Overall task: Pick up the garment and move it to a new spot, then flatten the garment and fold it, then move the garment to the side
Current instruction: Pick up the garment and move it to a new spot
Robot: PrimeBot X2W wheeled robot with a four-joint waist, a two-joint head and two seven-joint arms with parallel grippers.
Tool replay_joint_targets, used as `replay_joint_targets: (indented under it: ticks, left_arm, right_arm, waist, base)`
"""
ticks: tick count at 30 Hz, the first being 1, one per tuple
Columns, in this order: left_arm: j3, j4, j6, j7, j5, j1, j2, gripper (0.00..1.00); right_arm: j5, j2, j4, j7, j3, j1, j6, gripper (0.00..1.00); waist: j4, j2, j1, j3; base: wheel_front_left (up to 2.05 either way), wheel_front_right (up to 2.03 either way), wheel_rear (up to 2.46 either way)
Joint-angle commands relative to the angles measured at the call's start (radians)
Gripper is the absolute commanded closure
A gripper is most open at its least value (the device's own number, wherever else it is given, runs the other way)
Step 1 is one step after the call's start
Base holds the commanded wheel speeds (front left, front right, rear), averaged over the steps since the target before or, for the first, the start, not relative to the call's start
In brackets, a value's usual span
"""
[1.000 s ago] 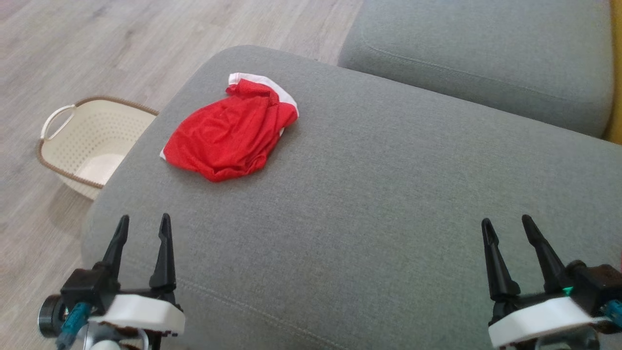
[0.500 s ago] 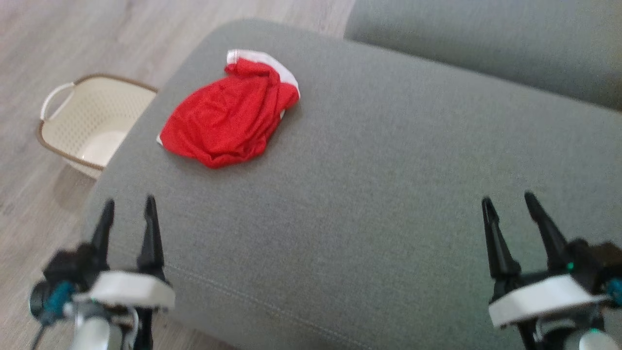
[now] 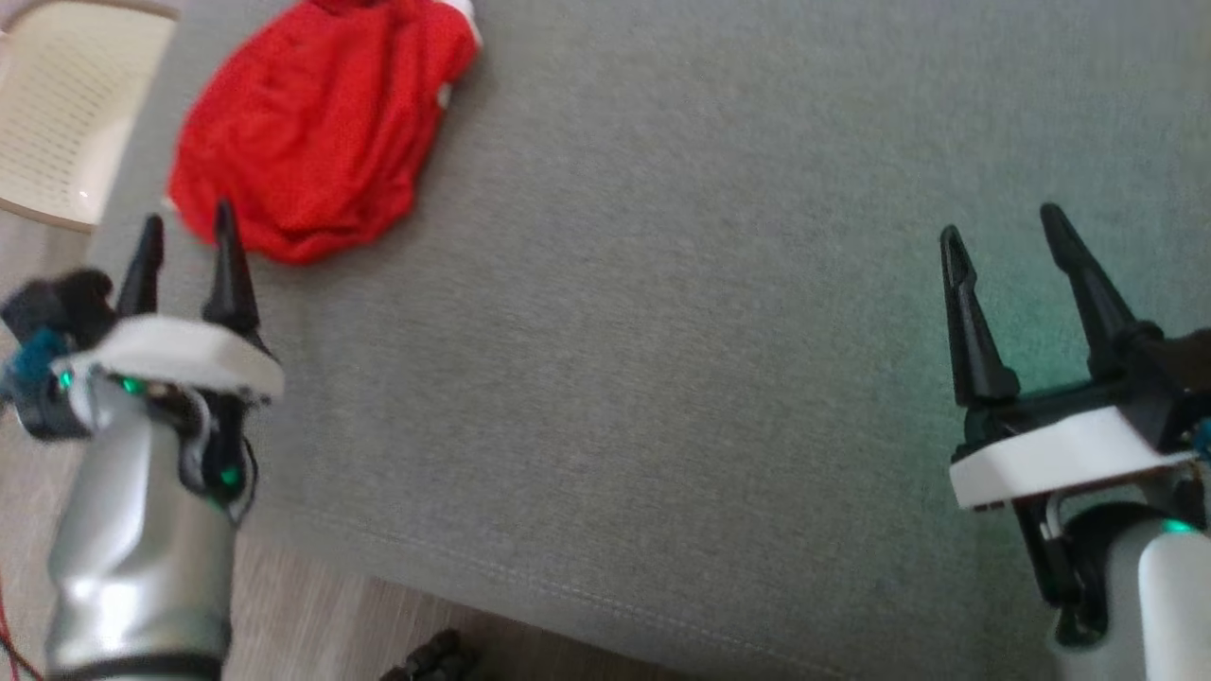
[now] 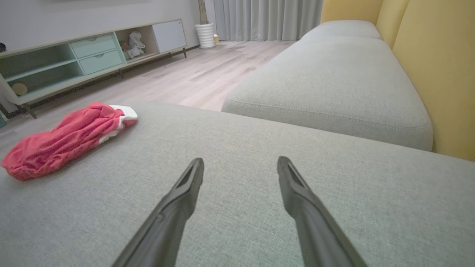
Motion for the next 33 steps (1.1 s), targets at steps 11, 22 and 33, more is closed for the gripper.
replay_joint_targets:
  ticks: [11,22,33]
  left_arm:
    - [0.019,0.478,-0.051,0.049,-0.051,-0.288,0.104,1.0]
    - [0.048,0.301,-0.039,-0.005,-0.023,-0.232,0.161,1.0]
    - [0.113,-0.258,0.016,-0.006,0.088,0.135,0.097,1.0]
  right_arm:
    - [0.022,-0.004,-0.021,-0.011,0.027,-0.055,0.007,0.0]
    - [0.05,-0.004,0.037,-0.073,-0.002,-0.028,0.007,0.0]
    - [0.12,-0.004,0.103,-0.138,-0.011,0.073,0.007,0.0]
  waist:
    - [-0.088,0.0,-0.0004,0.085]
    - [-0.101,0.0,-0.0004,-0.043]
    - [-0.126,0.0,-0.0004,-0.269]
  base:
    - [0.0,0.0,0.0]
    - [0.0,0.0,0.0]
    - [0.0,0.0,0.0]
